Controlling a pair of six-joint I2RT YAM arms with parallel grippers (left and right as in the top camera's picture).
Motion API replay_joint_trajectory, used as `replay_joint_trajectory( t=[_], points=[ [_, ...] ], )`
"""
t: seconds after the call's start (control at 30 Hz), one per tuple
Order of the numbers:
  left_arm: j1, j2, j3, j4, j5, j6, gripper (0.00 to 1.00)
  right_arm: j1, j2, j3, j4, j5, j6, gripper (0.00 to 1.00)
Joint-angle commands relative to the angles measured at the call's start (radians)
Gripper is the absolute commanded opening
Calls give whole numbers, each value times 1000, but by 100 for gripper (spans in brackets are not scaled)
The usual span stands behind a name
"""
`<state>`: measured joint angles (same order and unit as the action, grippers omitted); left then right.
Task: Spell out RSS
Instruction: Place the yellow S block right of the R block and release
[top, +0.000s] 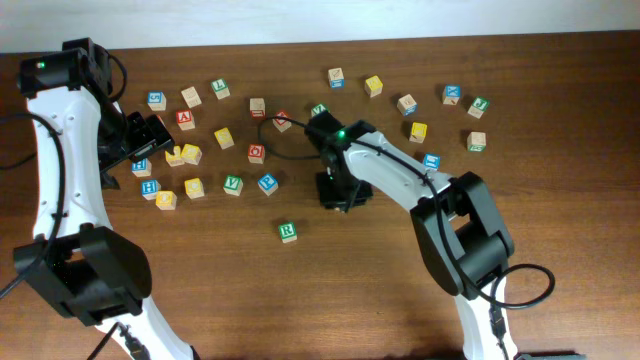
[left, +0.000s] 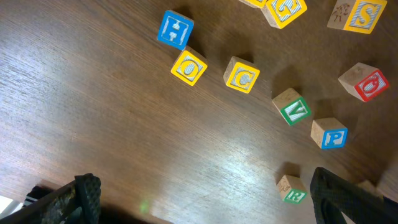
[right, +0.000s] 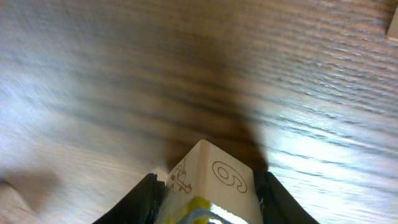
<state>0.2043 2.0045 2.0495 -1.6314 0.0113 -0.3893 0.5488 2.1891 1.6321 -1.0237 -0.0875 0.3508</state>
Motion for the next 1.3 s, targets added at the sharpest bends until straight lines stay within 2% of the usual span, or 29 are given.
replay_joint_trajectory(
  t=[0.0,0.03,0.07,0.1,0.17,0.2,0.27,0.3,0.37,0.4,0.47,0.57,0.63,0.7,0.73,0.83,1.07,1.27],
  points=[
    [2,-7,6,-1,0,-3,99,-4,5,3,-48,10,-385,37],
    [2,-7,6,-1,0,-3,99,-4,5,3,-55,20,-403,44],
    [2,-7,6,-1,0,-3,99,-5,5,8,-56,24,-393,60],
    [2,-7,6,-1,0,-3,99,-6,5,27,-74,24,-356,67],
    [2,-7,6,-1,0,-3,99,-6,3,88,-118,24,-276,70],
    [2,-7,6,-1,0,-3,99,-6,3,137,-163,24,-199,76],
    [2,-7,6,-1,0,-3,99,-6,3,169,-231,23,35,77],
    [2,-7,6,-1,0,-3,99,-6,8,156,-260,9,264,77],
    [2,-7,6,-1,0,-3,99,-4,10,86,-192,12,418,77],
    [2,-7,6,-1,0,-3,99,-4,10,56,-151,12,418,76],
    [2,-7,6,-1,0,-3,99,-6,10,16,-90,4,417,67],
    [2,-7,6,-1,0,-3,99,-6,10,16,-85,-8,413,53],
    [2,-7,6,-1,0,-3,99,-6,10,16,-71,-6,353,49],
    [2,-7,6,-1,0,-3,99,-5,10,16,-63,-9,315,40],
    [2,-7,6,-1,0,-3,99,-5,10,16,-61,-10,309,39],
    [2,-7,6,-1,0,-3,99,-5,10,16,-61,-10,234,27],
    [2,-7,6,-1,0,-3,99,-5,10,16,-79,-11,50,28],
    [2,-7,6,-1,0,-3,99,-5,10,16,-93,-39,50,28]
  ],
)
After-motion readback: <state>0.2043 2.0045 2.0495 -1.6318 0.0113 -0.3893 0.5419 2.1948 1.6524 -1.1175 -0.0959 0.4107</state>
